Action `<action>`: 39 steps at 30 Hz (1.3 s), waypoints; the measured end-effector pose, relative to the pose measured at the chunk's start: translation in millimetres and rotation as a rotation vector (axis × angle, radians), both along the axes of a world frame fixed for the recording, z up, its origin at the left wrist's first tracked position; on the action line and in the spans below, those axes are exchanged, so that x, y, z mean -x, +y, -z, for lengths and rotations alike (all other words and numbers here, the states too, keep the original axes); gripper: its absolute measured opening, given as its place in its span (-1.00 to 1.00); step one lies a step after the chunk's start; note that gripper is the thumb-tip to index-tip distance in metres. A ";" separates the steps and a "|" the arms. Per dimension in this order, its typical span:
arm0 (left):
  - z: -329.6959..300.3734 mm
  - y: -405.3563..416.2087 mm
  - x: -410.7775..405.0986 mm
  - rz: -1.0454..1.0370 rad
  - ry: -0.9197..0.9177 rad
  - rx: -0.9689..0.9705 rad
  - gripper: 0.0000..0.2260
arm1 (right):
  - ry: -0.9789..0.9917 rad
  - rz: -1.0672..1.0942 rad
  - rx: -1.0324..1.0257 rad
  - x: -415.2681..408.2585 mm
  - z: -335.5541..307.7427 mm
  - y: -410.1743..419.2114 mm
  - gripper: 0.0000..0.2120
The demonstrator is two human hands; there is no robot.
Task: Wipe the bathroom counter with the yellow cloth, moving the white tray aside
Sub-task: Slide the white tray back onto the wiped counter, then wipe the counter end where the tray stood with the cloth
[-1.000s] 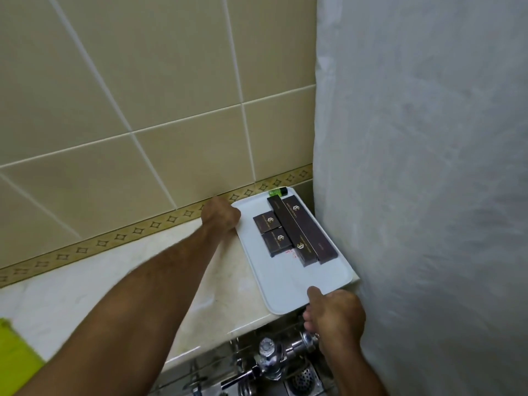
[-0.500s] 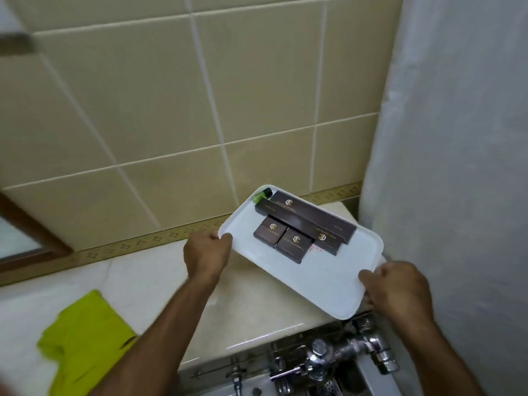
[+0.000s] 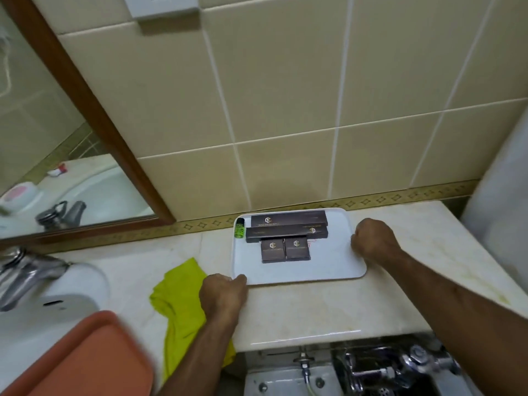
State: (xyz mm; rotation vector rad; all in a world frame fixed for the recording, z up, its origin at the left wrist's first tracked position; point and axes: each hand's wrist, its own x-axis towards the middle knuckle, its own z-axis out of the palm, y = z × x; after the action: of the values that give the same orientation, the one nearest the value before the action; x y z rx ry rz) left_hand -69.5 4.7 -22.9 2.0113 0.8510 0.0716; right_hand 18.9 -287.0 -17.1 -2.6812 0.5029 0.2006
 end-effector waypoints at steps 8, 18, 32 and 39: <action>12.3 5.9 -5.6 0.084 0.099 -0.045 -0.75 | 0.007 0.003 0.050 -13.7 11.5 11.5 -0.92; -3.5 132.4 -50.3 0.490 0.415 -0.853 -0.59 | -0.484 0.118 -0.150 93.5 4.2 43.9 -0.68; -142.7 71.7 12.2 1.370 0.059 -0.581 -0.78 | -0.157 -0.370 -0.825 190.2 -6.4 133.3 -0.10; -200.8 -48.4 15.7 1.508 -0.211 -0.386 -0.95 | -0.044 -0.184 -1.350 190.0 -14.9 79.2 -0.51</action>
State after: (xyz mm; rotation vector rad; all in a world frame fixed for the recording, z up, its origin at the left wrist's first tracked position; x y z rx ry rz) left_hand -85.2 -43.8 177.9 2.4404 -0.9843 -0.4230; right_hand -171.1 -207.8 -2.2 -1.3896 0.0201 0.3620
